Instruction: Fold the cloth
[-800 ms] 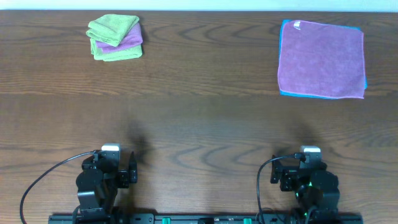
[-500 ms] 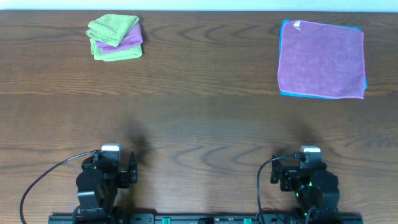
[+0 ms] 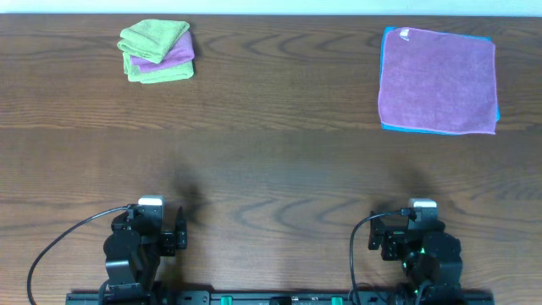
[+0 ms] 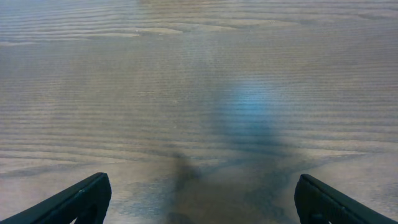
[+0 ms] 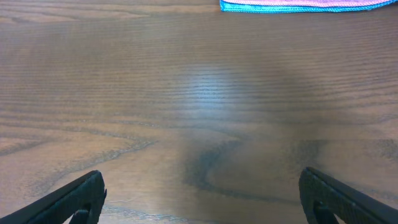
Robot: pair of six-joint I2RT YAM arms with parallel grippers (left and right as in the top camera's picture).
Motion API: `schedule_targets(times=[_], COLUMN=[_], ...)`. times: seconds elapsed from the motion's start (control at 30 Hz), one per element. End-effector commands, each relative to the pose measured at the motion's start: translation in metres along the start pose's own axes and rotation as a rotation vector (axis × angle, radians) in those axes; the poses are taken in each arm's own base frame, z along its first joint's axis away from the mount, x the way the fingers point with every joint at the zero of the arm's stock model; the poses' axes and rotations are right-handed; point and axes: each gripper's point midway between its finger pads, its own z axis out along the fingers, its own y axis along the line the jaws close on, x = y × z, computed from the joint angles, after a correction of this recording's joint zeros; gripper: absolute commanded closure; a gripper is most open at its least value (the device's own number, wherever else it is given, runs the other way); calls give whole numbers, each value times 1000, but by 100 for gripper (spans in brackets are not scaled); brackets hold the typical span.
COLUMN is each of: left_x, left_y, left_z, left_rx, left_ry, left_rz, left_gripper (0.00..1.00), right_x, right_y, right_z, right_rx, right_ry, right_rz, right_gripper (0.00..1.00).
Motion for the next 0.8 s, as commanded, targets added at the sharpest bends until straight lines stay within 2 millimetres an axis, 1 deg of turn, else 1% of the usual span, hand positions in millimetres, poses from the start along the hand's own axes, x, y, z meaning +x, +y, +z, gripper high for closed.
schedule_targets(times=[0.0,0.67,0.77], left_x=[2,2,2], left_y=[-3,-3,-3], left_z=[1,1,1], left_rx=[17,17,17], left_ry=[0,0,0], left_rz=[13,13,13], left_gripper=[5,5,5], right_x=[3,3,0], right_y=[2,2,2], right_z=[2,2,1], right_rx=[-9,-8,-9], right_ry=[2,2,-9], right_rz=[-19,-19,-11], right_gripper=[1,1,1])
